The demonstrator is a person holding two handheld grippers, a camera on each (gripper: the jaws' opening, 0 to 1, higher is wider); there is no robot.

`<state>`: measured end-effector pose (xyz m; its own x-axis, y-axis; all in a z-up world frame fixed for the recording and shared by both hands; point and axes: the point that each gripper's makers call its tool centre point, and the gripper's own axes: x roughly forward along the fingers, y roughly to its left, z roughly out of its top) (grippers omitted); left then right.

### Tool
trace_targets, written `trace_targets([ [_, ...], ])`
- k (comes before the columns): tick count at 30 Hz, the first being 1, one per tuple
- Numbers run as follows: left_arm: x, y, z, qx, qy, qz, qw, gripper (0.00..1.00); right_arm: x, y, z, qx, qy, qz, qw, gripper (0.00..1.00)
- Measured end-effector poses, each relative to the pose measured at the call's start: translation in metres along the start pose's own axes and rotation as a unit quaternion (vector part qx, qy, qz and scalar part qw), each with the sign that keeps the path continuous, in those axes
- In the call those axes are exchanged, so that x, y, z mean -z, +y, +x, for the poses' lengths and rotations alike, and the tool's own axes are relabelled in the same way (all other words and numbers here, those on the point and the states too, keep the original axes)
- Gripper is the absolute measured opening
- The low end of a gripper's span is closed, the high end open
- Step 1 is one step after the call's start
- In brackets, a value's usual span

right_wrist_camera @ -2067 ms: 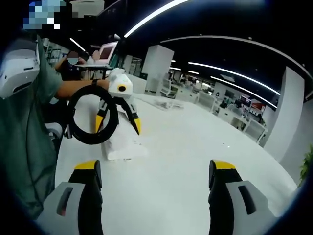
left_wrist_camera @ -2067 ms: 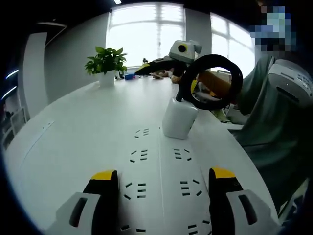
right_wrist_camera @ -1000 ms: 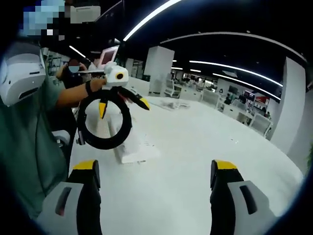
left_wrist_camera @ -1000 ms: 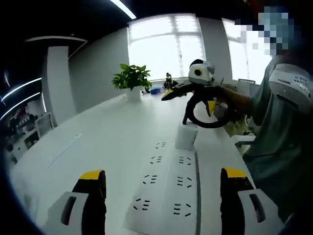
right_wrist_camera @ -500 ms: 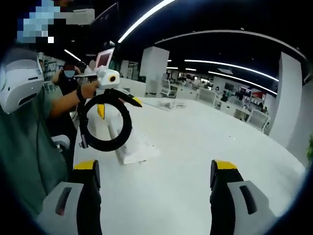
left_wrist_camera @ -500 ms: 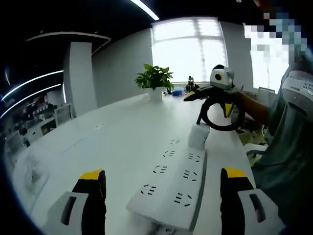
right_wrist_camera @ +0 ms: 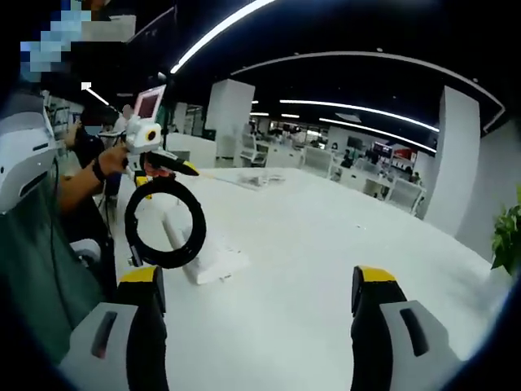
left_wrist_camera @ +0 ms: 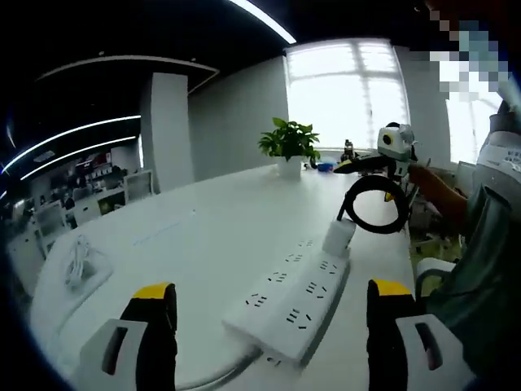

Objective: Straighten the power strip on the desk, plug the charger into it

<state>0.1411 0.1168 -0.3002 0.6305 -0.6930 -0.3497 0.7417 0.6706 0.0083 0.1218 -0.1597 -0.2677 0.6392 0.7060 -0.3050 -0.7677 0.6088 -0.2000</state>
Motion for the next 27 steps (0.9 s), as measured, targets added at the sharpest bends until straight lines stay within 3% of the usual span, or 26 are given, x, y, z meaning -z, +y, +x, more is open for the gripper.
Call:
trace_targets([
  [3,-0.002,0.004,-0.009,-0.026,-0.010,-0.022,0.9994,0.99,0.000,0.005,0.000,0.005,0.004,0.005,1.0000,0.96],
  [5,-0.003,0.004,-0.013,-0.033,-0.016,-0.028,0.9989,0.99,0.004,0.001,-0.004,0.030,0.013,0.007,0.9994,0.96],
  [8,0.001,0.004,-0.017,-0.041,-0.015,-0.034,0.9984,0.99,0.002,-0.001,-0.004,0.040,0.003,0.023,0.9989,0.95],
  [14,0.008,0.002,-0.022,-0.054,-0.007,-0.041,0.9977,0.99,-0.006,0.007,-0.004,0.039,-0.014,0.039,0.9984,0.96],
  [21,0.008,0.001,-0.032,-0.072,-0.005,-0.036,0.9967,0.99,0.002,0.013,-0.003,0.046,-0.002,0.057,0.9974,0.96],
  [27,0.000,-0.005,-0.038,-0.073,-0.009,-0.024,0.9970,0.96,-0.003,0.021,-0.004,0.043,-0.001,0.053,0.9977,0.96],
])
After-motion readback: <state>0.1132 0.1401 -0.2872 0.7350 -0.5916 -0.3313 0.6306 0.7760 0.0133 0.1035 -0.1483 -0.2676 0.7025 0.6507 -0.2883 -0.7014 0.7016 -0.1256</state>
